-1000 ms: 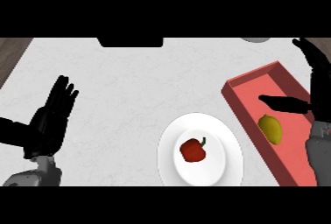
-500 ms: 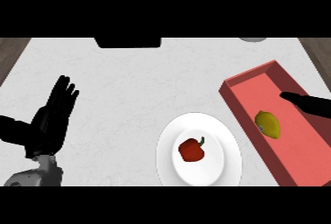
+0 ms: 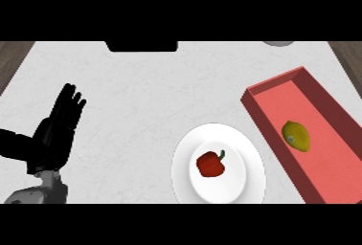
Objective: Pick the lemon from the plate and place it in the cardboard box
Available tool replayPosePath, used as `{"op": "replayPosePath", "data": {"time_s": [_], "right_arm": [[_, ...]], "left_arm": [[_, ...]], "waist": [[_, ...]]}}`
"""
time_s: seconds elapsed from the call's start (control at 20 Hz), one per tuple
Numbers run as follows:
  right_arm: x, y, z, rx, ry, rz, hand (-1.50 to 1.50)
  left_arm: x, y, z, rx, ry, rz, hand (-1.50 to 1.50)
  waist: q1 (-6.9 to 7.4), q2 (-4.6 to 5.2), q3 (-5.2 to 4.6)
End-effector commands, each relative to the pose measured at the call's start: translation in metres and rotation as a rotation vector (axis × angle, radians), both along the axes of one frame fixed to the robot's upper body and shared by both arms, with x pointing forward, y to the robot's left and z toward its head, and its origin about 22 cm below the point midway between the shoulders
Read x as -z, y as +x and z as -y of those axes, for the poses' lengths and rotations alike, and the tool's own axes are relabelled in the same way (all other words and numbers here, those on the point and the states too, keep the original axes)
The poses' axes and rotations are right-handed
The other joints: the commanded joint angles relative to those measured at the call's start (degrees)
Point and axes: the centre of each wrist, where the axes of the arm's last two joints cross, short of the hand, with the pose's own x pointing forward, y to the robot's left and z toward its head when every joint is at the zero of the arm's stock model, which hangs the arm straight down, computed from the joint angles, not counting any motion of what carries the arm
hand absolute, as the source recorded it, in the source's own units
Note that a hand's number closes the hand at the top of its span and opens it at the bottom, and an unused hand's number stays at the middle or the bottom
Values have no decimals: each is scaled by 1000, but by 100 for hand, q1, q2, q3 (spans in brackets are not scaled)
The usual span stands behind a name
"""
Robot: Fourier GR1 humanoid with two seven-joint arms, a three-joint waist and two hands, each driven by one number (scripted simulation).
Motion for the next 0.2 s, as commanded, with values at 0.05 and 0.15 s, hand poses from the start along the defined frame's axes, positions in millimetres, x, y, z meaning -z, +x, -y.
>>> {"op": "replayPosePath", "data": {"time_s": [0.05,0.15], "right_arm": [[13,-15,32,10,3,10,-150],[16,-51,40,36,4,26,-150]], "left_arm": [[-17,3,-7,17,-1,-3,0],[-7,6,5,-7,0,-10,0]], "waist": [[24,4,0],[-9,0,-1]]}}
